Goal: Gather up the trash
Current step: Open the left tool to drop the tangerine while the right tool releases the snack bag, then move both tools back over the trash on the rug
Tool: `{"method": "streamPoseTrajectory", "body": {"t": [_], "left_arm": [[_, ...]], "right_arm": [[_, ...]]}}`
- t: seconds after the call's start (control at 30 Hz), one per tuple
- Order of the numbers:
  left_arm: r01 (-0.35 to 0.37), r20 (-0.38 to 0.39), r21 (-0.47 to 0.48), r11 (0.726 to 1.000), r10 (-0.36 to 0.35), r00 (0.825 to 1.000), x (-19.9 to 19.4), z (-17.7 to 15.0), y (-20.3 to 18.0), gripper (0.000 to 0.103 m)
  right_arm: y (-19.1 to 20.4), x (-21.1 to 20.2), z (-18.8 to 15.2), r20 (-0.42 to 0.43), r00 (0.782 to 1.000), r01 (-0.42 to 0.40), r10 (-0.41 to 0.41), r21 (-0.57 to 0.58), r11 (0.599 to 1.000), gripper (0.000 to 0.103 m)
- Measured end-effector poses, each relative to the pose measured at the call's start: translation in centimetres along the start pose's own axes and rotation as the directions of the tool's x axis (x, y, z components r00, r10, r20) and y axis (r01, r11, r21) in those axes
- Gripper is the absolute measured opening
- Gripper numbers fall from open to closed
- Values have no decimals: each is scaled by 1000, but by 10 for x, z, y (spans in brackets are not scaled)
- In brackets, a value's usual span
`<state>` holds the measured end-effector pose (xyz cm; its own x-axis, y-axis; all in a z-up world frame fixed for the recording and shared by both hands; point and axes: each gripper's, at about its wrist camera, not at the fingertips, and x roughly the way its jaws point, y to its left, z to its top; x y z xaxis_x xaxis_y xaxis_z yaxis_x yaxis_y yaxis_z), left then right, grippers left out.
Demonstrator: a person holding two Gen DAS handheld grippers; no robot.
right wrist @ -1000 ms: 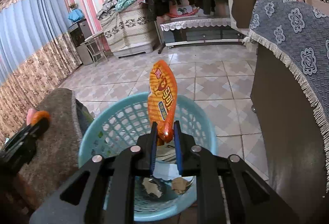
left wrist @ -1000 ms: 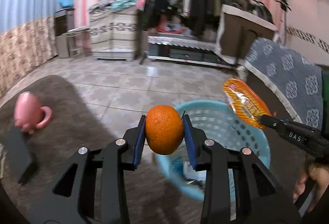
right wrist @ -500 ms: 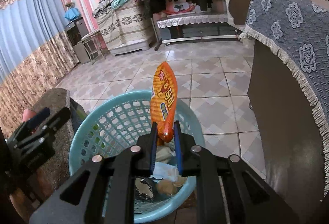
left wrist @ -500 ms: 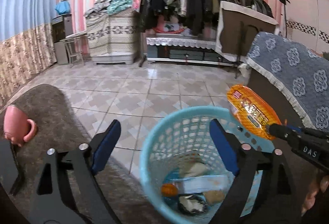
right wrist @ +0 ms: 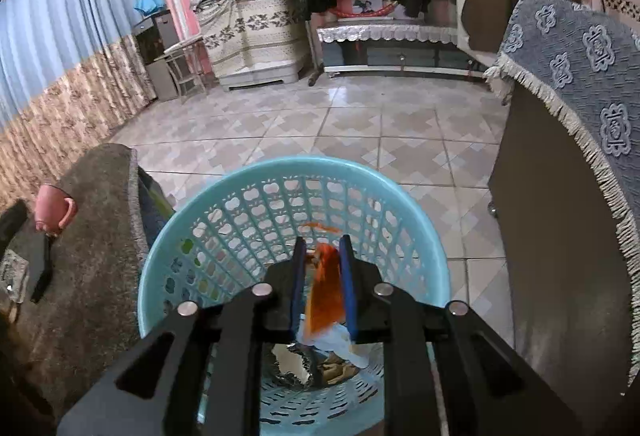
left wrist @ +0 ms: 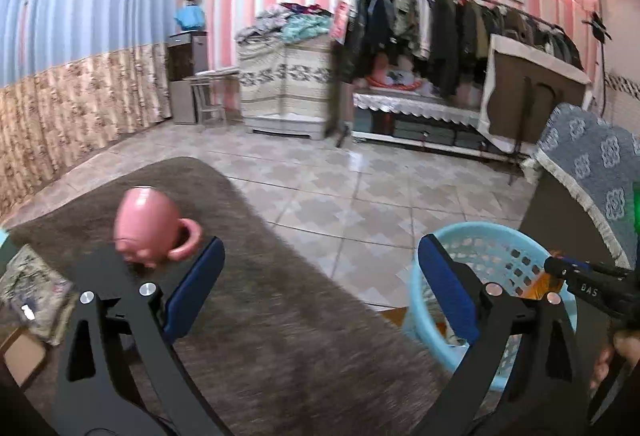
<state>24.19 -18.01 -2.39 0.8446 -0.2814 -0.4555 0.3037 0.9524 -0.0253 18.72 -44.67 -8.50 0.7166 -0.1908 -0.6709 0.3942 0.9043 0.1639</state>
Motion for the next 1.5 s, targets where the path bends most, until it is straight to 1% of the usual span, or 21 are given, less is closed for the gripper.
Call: {"method": "streamPoseTrajectory", "body": {"t": [0.03,0.07,0.1,0.13,0.17,0.2,0.23,0.3,0.37,0.43,0.57,0.67,0.83,1.03,1.17,1.27,1.43,1.5], "left_arm": [[-9,3,-15,1000,9,1000,-4,1,7,96],[-15,6,-30,999,15,1000,-8,2,15,96],[-21,7,-40,999,21,1000,-11,4,21,97],[-28,8,-46,999,28,1000,-14,4,25,97],[-34,10,-49,998,35,999,-16,5,29,97],[-45,13,-50,998,46,999,-18,5,33,97],[-59,15,-47,997,60,998,-20,5,37,97],[-84,15,-44,996,85,996,-24,2,46,97],[-94,10,-51,994,94,996,-27,2,56,97],[-105,6,-52,993,105,994,-30,1,62,97],[-134,8,-47,990,135,991,-43,-6,77,97],[-151,3,-52,987,152,988,-51,-12,87,97],[-190,-17,-95,977,189,982,-68,-27,118,97],[-247,-53,-151,957,241,969,-86,-46,163,97],[-293,-75,-174,940,284,956,-102,-61,194,97],[-327,-94,-194,925,314,945,-113,-72,217,97],[-394,-142,-231,890,370,918,-125,-91,259,97],[-414,-168,-244,877,382,909,-126,-98,275,97]], "right_arm": [[2,0,-1,1,1000,6,-6,5,1000,38],[3,0,-1,3,1000,9,-9,9,1000,51],[4,1,0,8,1000,12,-12,13,1000,55],[5,1,-1,9,1000,15,-15,12,1000,56],[7,1,-1,9,1000,21,-21,11,1000,62],[8,0,-1,11,1000,29,-30,14,999,71],[8,-1,-2,15,999,35,-35,18,999,74],[10,-4,-2,31,998,51,-51,22,998,87],[11,-6,-1,49,995,84,-85,21,996,93],[13,-9,1,64,992,108,-109,22,994,93],[20,-11,1,72,990,118,-118,9,993,97],[28,-14,3,90,988,126,-124,-18,992,98],[46,-26,4,140,985,105,-100,-31,994,98],[87,-37,-1,184,982,60,-41,-99,993,98],[120,-42,-8,197,980,29,6,-173,984,98],[148,-43,-13,190,981,-4,46,-217,976,98],[190,-45,-28,159,980,-70,122,-300,952,98],[201,-45,-32,138,978,-105,154,-309,945,98]]}}
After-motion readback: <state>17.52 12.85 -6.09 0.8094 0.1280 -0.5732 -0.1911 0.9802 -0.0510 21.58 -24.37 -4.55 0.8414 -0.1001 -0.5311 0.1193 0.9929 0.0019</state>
